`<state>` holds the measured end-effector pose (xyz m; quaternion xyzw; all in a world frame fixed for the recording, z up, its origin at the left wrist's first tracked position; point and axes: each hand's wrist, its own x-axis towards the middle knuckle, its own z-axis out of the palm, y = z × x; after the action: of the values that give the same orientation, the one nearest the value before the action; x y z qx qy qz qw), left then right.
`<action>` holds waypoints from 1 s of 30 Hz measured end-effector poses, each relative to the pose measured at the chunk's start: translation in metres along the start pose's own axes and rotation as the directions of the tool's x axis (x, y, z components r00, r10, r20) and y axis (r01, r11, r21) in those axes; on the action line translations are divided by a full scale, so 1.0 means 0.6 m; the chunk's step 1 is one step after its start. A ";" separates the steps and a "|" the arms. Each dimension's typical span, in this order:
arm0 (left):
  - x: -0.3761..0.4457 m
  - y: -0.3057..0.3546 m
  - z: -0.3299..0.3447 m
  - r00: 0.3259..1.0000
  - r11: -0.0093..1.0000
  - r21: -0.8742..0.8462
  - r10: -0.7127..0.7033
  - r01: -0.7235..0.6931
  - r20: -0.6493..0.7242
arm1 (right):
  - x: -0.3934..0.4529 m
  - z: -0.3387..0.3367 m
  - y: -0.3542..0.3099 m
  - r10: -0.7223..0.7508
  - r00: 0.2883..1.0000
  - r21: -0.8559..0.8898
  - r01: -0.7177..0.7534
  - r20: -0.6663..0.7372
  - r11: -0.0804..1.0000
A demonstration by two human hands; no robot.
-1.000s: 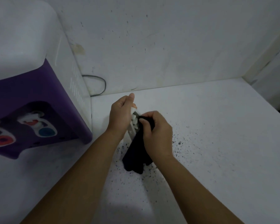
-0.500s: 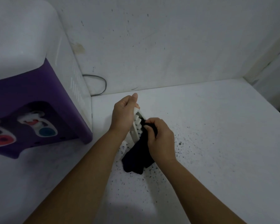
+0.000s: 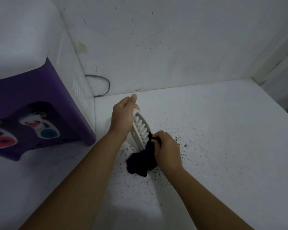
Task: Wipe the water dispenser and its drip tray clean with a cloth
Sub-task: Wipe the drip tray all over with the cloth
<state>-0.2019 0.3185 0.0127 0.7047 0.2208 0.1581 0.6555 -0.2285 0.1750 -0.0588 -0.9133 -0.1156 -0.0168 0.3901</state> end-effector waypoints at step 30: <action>-0.047 -0.108 0.007 0.921 0.779 0.606 -0.339 0.161 0.191 | 0.032 -0.139 0.016 0.239 0.965 0.594 -0.258 0.111 0.762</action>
<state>-0.2308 0.3031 -0.0504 0.8493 0.2524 -0.1111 0.4501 -0.2025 0.1130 -0.0054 -0.7483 0.0015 0.0857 0.6578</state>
